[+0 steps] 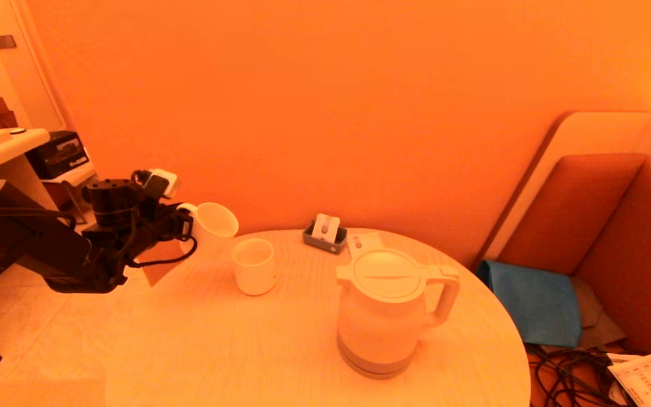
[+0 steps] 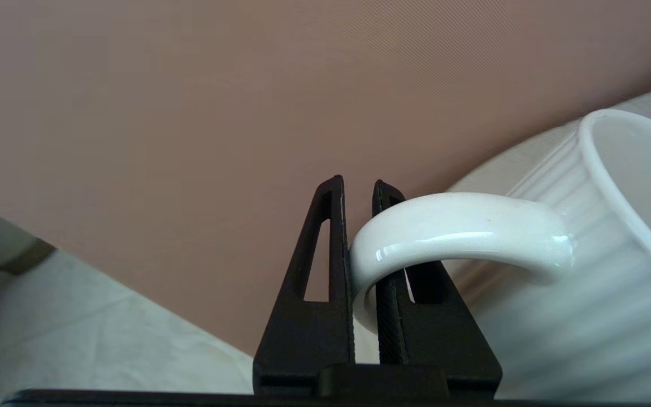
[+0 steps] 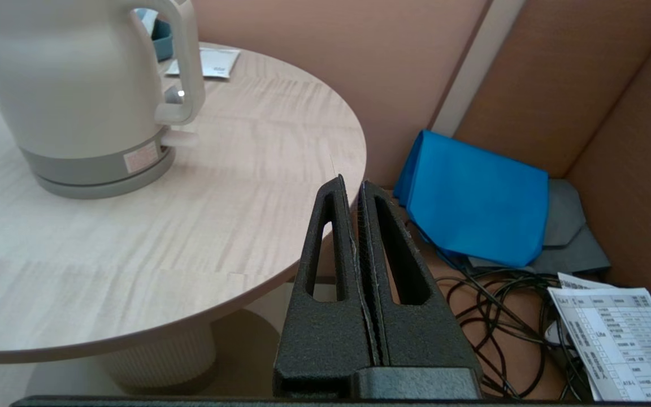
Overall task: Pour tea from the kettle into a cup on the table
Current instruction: Pour water into another cup
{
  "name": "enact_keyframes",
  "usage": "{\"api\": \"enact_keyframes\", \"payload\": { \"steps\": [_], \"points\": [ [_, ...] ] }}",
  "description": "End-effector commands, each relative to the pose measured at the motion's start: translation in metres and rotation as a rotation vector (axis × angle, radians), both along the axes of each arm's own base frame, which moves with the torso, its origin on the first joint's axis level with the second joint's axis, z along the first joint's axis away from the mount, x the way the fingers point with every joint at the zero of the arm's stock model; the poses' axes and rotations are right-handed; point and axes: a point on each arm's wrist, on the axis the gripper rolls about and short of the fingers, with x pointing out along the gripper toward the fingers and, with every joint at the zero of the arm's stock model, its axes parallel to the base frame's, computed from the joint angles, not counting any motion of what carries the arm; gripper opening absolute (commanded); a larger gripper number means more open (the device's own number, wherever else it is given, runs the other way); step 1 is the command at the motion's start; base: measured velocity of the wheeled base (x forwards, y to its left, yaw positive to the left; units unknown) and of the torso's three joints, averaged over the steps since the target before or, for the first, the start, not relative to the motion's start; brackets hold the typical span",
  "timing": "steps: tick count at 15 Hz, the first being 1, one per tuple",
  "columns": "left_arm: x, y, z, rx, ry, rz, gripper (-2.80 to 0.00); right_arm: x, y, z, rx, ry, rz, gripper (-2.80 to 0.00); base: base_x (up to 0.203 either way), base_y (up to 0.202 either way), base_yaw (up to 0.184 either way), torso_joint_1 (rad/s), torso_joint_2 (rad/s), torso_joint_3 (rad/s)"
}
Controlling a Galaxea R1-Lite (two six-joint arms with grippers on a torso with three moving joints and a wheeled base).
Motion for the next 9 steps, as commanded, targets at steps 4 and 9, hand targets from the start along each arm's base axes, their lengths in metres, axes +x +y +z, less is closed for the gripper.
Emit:
{"api": "enact_keyframes", "payload": {
  "steps": [4,9],
  "points": [
    [0.008,-0.002,0.006,0.073,-0.043,-0.013,-2.80,0.000,0.000,0.000,-0.001,-0.001,0.001,-2.80,0.000,0.000,0.000,0.000,0.00,0.000],
    [0.017,-0.007,0.012,0.192,-0.097,-0.031,-2.80,0.000,0.000,0.000,-0.001,-0.001,0.002,-2.80,0.000,0.000,0.000,0.000,0.00,0.000]
  ]
}}
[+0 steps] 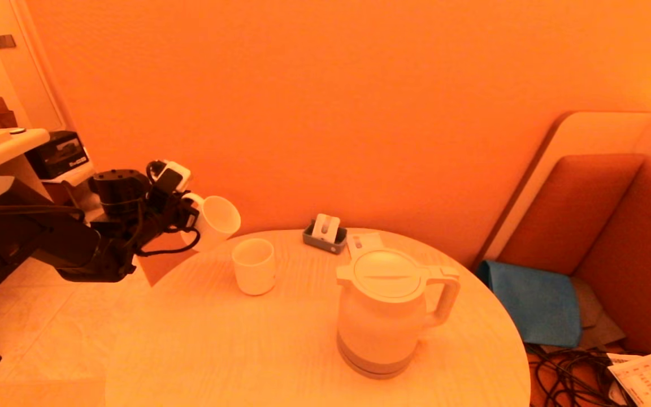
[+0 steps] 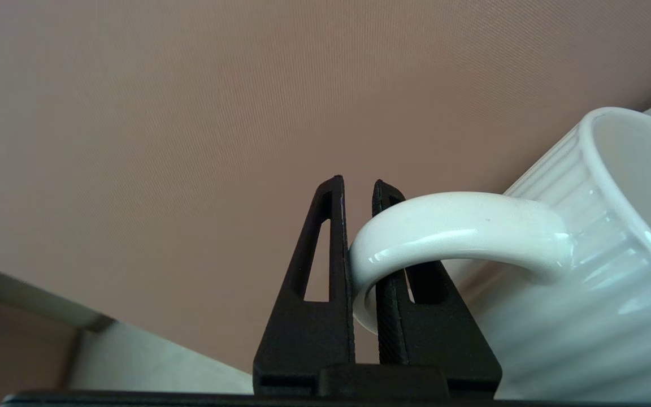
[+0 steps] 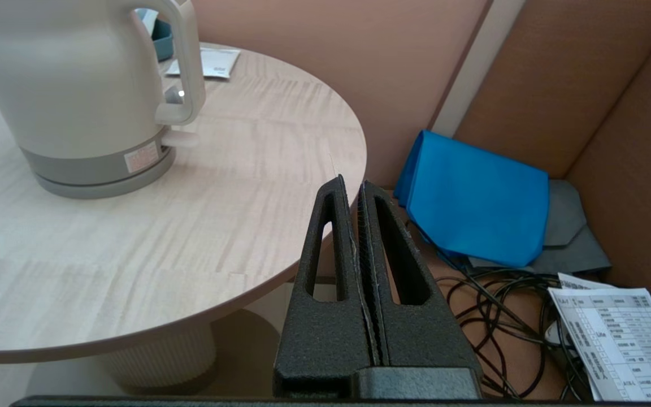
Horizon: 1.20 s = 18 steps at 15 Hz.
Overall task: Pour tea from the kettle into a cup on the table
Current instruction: Pour water into another cup
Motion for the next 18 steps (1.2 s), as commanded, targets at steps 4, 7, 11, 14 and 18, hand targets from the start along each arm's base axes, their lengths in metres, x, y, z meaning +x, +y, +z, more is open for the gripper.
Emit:
{"api": "enact_keyframes", "payload": {
  "steps": [4,7,11,14,18],
  "points": [
    [0.013,-0.002,0.007,0.080,-0.061,0.002,-2.80,0.000,0.000,0.000,-0.001,-0.001,0.001,-2.80,0.000,0.000,0.000,0.000,0.00,0.000],
    [0.015,-0.010,0.009,0.118,-0.074,0.014,-2.80,0.000,0.000,0.000,-0.001,-0.001,0.000,-2.80,0.000,0.000,0.000,0.000,0.00,0.000],
    [0.015,-0.023,0.011,0.193,-0.092,-0.013,-2.80,0.000,0.000,0.000,-0.001,-0.001,0.002,-2.80,0.000,0.000,0.000,0.000,0.00,0.000],
    [0.013,-0.028,0.009,0.229,-0.092,-0.008,-2.80,0.000,0.000,0.000,-0.001,-0.001,0.002,-2.80,0.000,0.000,0.000,0.000,0.00,0.000],
    [0.010,-0.028,0.020,0.321,-0.130,-0.006,-2.80,0.000,0.000,0.000,-0.001,-0.001,0.000,-2.80,0.000,0.000,0.000,0.000,0.00,0.000]
  ]
}}
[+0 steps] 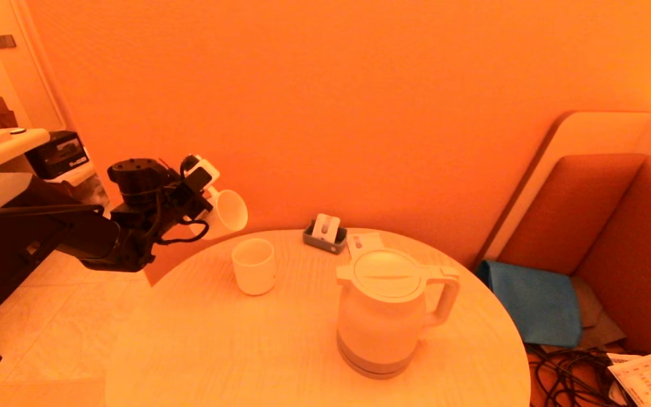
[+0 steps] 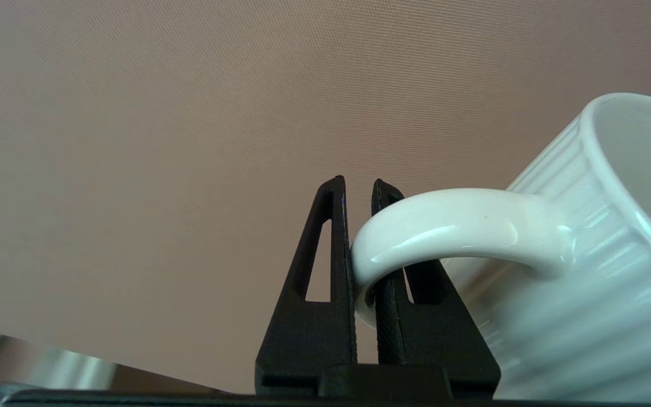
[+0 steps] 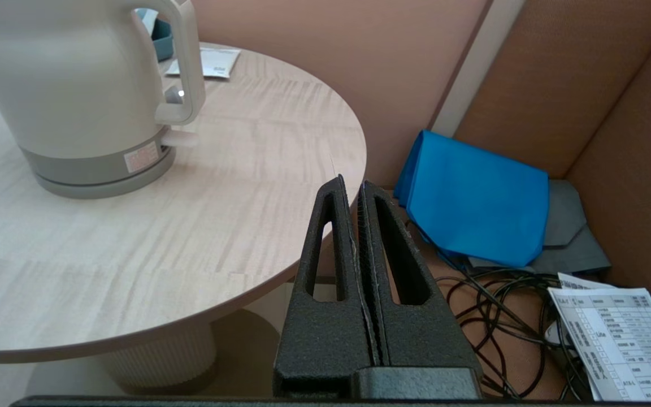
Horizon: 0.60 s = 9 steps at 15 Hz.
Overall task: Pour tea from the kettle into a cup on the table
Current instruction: Pour water into another cup
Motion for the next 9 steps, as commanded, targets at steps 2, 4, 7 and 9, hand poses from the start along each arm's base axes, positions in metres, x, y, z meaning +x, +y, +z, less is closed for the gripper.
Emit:
{"api": "enact_keyframes", "payload": {
  "steps": [2,4,7,9],
  "points": [
    [-0.003,0.000,0.006,0.020,-0.020,-0.001,-2.80,0.000,0.000,0.000,-0.001,-0.001,0.002,-2.80,0.000,0.000,0.000,0.000,0.00,0.000],
    [-0.005,-0.005,0.006,0.025,-0.016,-0.011,-2.80,0.000,0.000,0.000,-0.001,-0.001,0.002,-2.80,0.000,0.000,0.000,0.000,0.00,0.000],
    [-0.009,-0.009,0.003,0.061,-0.006,-0.021,-2.80,0.000,0.000,0.000,-0.001,-0.001,0.001,-2.80,0.000,0.000,0.000,0.000,0.00,0.000],
    [-0.013,-0.011,-0.002,0.135,0.005,-0.022,-2.80,0.000,0.000,0.000,-0.001,-0.001,0.000,-2.80,0.000,0.000,0.000,0.000,0.00,0.000]
  ]
}}
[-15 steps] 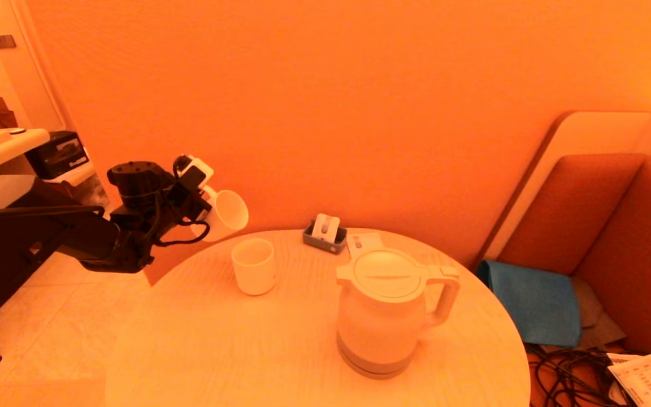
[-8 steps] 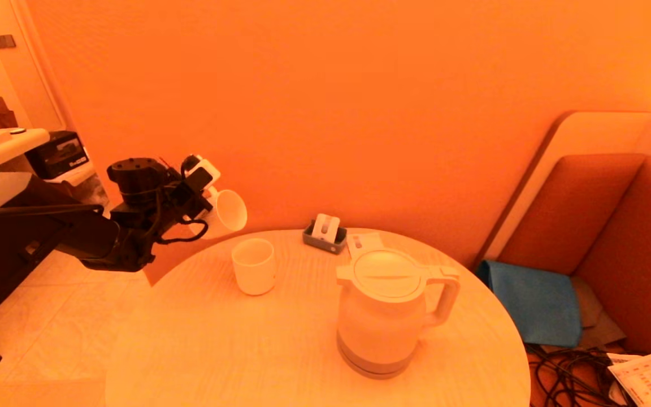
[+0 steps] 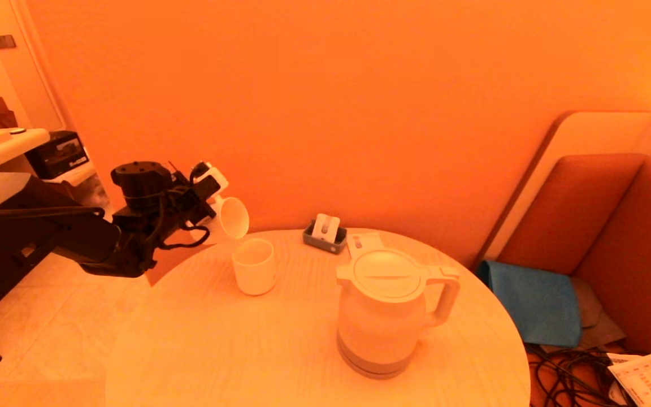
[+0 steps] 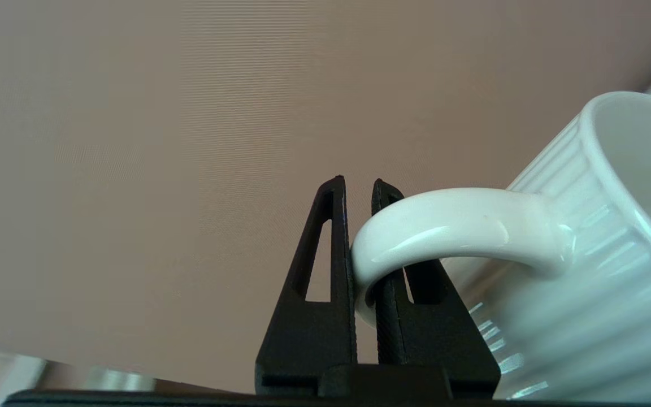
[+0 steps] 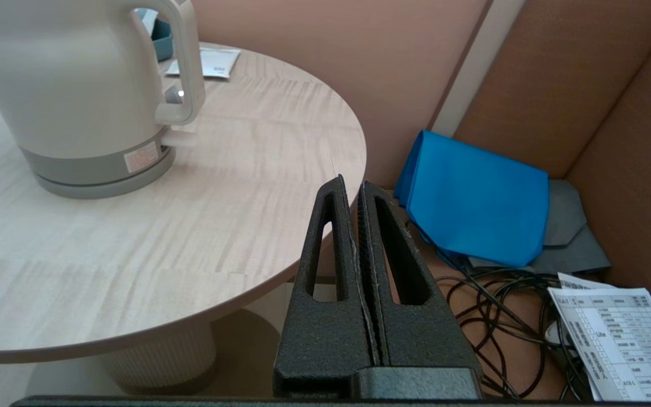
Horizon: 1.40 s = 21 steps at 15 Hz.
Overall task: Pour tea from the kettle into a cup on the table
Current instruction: Pour water into another cup
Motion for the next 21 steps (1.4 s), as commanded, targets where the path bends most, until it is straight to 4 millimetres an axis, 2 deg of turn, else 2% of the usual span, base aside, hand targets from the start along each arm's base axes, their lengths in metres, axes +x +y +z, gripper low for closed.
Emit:
{"api": "enact_keyframes", "payload": {
  "steps": [1,7,15,21],
  "points": [
    [-0.004,-0.005,0.000,0.039,-0.004,-0.012,-2.80,0.000,0.000,0.000,-0.001,0.000,0.000,-2.80,0.000,0.000,0.000,0.000,0.00,0.000],
    [-0.007,-0.023,0.003,0.103,-0.023,-0.038,-2.80,0.000,0.000,0.000,-0.001,0.000,0.001,-2.80,0.000,0.000,0.000,0.000,0.00,0.000],
    [-0.006,-0.025,0.002,0.200,-0.081,-0.038,-2.80,0.000,0.000,0.000,-0.001,0.000,0.002,-2.80,0.000,0.000,0.000,0.000,0.00,0.000],
    [-0.009,-0.033,0.000,0.255,-0.124,-0.053,-2.80,0.000,0.000,0.000,-0.001,0.000,0.000,-2.80,0.000,0.000,0.000,0.000,0.00,0.000]
  ]
}}
